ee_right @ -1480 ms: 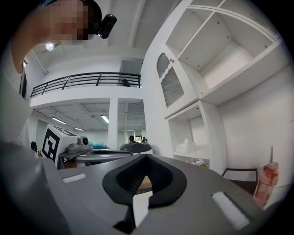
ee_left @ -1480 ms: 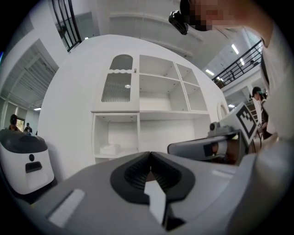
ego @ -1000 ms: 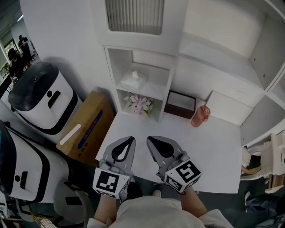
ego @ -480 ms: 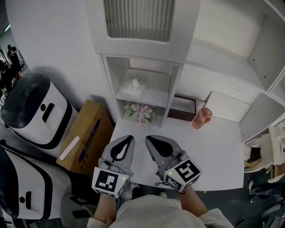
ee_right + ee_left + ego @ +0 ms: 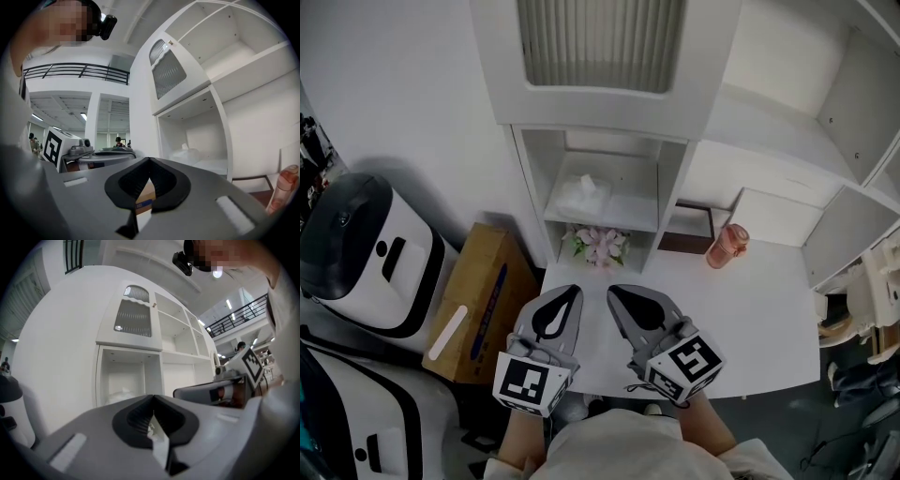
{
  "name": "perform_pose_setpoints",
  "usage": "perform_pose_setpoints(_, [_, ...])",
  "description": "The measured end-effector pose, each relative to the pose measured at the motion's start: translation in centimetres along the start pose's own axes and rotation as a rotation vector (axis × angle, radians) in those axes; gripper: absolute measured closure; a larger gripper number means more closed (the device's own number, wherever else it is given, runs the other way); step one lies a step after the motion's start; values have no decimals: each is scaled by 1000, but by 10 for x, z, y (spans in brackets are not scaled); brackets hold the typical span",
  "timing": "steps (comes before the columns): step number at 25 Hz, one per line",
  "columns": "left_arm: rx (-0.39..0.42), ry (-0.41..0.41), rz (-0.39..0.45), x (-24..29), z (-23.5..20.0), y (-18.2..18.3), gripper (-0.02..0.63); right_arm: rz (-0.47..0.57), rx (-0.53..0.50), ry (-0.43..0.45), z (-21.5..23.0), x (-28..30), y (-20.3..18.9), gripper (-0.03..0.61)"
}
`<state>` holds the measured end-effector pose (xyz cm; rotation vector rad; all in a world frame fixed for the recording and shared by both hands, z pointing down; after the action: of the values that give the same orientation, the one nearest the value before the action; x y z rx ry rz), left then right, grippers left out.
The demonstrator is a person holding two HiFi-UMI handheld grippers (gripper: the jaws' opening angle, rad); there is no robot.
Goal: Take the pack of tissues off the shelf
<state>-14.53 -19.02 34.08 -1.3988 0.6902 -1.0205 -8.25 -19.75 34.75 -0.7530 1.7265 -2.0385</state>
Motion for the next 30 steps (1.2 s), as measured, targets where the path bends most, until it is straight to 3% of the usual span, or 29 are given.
perform_pose_setpoints(17, [-8,-104,-5,35,-38,-13,612,-9,75,-115,32,44,-7,577])
perform_pose_setpoints(30, [-24,-158,-6,55,-57,-21,612,-30,100,-208,68,70,-7,517])
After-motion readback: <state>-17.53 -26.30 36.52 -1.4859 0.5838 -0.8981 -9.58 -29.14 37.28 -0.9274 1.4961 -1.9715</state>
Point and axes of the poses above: the fingertips, and each gripper's own axes: x forward along the fingers, z to its right, y out of its top, the point moved 1 cm from there along -x, backward along the fingers, and after that the axes turned 9 degrees about -z, right-handed, at the moved point
